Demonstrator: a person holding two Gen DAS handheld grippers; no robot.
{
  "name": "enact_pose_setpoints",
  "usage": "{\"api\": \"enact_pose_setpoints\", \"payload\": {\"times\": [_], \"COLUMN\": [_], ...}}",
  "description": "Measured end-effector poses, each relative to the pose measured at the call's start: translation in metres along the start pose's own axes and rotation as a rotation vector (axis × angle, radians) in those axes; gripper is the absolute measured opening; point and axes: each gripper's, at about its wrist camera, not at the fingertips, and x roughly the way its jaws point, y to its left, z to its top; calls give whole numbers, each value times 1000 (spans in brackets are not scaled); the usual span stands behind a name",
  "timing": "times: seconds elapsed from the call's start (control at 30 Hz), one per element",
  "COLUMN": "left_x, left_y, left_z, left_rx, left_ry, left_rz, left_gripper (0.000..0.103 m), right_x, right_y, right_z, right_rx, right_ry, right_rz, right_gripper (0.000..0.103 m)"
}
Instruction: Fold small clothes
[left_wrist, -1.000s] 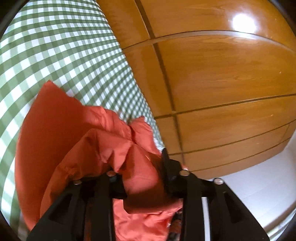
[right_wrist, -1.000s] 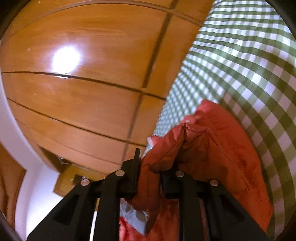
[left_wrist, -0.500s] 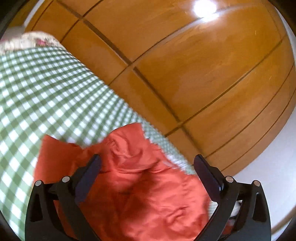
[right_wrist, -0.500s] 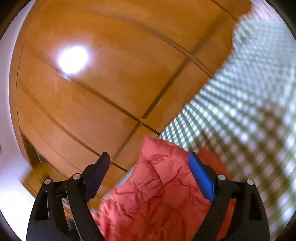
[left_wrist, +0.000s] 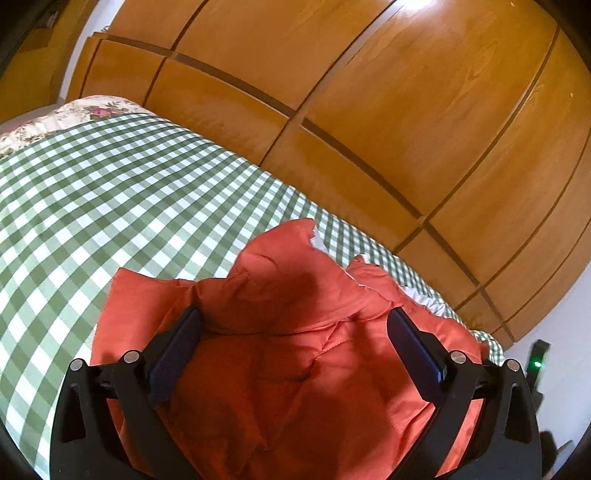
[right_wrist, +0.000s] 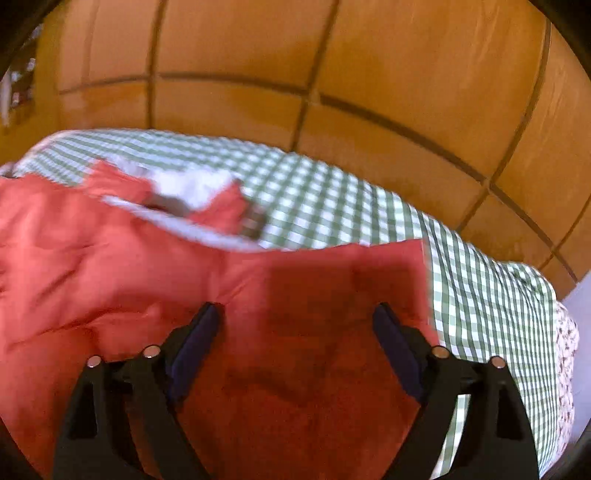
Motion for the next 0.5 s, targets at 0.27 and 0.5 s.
{"api": "enact_pose_setpoints", "payload": {"times": [0.27,0.5], "left_x": [-21,-10], "left_y": [-16,-120], "left_z": [11,-2], "left_rx": [-78,239], "left_ry": [1,94], "left_rz": [111,-5], "left_gripper": [99,99], "right_x": [6,5], "right_y": [-20,-22], "right_z": [-25,-14], "right_rx": [150,172], "right_ry": [-49,-62], "right_rz": [50,68], "right_gripper": [93,94]}}
